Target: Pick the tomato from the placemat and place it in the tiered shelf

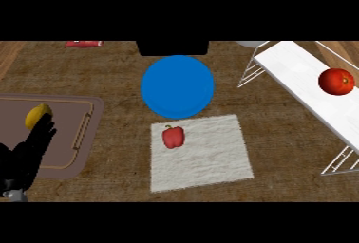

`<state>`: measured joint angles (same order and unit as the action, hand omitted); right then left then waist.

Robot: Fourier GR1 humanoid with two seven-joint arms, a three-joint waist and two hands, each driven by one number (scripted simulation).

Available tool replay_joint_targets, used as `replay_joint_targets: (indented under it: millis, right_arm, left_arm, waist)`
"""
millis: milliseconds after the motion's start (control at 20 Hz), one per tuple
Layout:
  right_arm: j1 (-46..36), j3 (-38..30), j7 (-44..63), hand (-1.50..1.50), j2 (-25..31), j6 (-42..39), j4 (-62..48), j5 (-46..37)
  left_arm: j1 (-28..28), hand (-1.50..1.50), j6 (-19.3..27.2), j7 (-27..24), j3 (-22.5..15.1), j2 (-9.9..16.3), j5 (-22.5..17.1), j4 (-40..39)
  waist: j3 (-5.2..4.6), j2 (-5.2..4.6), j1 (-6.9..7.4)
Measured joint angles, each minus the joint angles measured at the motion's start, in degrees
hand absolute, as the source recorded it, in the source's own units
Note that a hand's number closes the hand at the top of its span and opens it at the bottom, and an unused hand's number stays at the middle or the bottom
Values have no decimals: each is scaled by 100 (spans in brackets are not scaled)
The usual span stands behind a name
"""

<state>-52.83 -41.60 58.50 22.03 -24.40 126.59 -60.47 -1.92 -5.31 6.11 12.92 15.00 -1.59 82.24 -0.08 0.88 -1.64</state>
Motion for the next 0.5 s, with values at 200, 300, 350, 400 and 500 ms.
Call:
replay_joint_targets:
  millis: [200, 300, 350, 400, 500]
  right_arm:
    - [-31, -415, 5, -150, 201, -640, 623, 155]
    - [-54, -668, -60, -150, 299, -972, 646, 172]
    - [-80, -760, -95, -150, 313, -1133, 658, 179]
    - [-130, -858, -138, -150, 360, -1286, 669, 184]
    - [-241, -1058, -259, -150, 468, -1613, 675, 196]
  left_arm:
    - [-59, 0, -13, 133, 120, 83, -81, 79]
    - [-143, 0, -1, 92, 174, 82, -93, 43]
    - [-181, 0, 25, 94, 162, 56, -74, 60]
    - [-223, 0, 18, 84, 198, 74, -91, 55]
    - [-290, 0, 43, 61, 251, 75, -98, 39]
  waist:
    - [-3, 76, -145]
    - [-5, 116, -237]
    - [-5, 145, -286]
    - [-7, 167, -320]
    - [-11, 209, -402]
